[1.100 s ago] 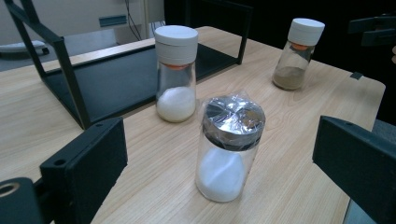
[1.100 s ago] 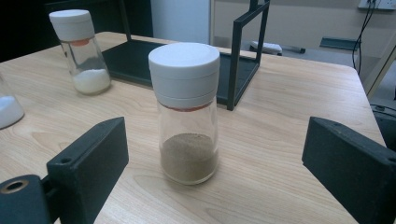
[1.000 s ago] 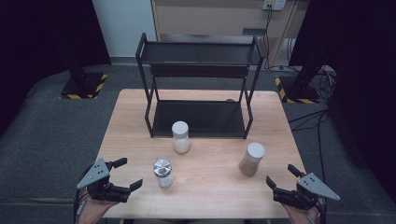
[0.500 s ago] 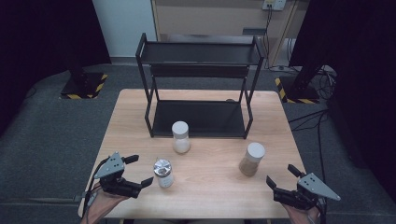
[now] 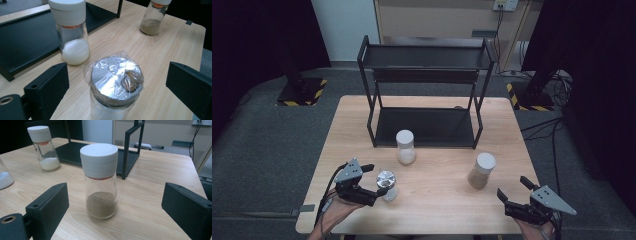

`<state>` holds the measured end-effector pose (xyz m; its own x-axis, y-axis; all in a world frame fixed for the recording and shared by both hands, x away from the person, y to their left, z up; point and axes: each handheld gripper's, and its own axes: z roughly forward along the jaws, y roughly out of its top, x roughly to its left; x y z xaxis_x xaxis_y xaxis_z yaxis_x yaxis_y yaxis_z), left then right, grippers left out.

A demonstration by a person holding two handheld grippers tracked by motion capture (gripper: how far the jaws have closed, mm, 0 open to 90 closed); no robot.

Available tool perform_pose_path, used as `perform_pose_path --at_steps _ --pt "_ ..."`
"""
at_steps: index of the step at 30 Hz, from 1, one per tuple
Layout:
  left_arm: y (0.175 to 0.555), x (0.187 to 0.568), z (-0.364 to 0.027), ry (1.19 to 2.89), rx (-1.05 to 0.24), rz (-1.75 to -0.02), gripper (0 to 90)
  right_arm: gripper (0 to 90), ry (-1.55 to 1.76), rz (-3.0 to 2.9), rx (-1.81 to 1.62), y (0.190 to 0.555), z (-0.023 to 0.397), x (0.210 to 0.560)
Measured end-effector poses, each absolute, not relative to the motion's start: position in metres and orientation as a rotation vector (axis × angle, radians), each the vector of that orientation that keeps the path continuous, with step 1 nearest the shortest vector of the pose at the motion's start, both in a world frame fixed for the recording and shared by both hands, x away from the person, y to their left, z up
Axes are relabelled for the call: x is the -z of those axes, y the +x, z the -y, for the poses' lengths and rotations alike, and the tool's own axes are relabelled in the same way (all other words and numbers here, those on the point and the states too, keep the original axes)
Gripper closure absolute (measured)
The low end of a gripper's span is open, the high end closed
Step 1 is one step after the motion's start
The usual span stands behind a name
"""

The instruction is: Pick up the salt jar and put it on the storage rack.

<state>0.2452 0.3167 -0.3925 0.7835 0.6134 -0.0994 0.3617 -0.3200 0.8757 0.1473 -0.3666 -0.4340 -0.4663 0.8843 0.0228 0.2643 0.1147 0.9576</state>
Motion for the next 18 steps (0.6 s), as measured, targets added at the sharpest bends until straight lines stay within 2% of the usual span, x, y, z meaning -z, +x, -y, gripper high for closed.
perform_pose_path --at_steps 8,16,18 --pt "0.255 0.404 -0.309 1.948 -0.282 -0.742 8.4 7.5 1.115 -1.812 -1.37 0.147 0.367 0.434" --pt "0.258 0.419 -0.31 1.922 -0.279 -0.716 29.9 7.5 1.115 -1.809 -1.371 0.147 0.367 0.434" --pt "0.256 0.421 -0.31 1.911 -0.288 -0.719 32.7 7.5 1.114 -1.809 -1.371 0.147 0.367 0.434"
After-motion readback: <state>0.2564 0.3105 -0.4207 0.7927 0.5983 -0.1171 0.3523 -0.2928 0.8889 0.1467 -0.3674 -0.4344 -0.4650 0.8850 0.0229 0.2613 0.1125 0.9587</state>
